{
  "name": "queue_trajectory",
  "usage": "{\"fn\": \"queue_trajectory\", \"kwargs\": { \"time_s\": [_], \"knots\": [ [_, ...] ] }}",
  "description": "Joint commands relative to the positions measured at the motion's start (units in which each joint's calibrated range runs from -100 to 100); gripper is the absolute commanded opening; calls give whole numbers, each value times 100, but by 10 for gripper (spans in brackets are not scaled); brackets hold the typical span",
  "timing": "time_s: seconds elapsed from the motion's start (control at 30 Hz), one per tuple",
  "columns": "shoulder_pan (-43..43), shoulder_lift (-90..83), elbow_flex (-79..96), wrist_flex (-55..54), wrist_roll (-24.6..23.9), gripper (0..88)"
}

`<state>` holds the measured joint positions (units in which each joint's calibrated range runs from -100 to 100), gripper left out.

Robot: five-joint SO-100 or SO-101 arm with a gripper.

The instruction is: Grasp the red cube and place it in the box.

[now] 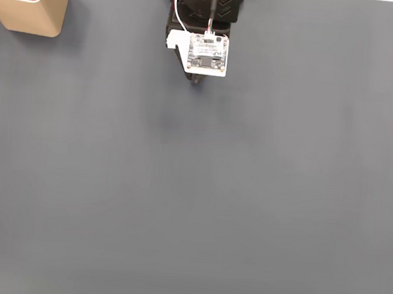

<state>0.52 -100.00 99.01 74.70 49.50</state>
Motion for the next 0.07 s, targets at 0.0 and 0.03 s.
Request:
{"fn": "queue_trajectory", "kwargs": {
  "time_s": [0.0, 0.03],
  "knots": [
    [-59, 26, 81, 112, -49, 2],
    [-59, 26, 81, 112, -49, 2]
  ]
}}
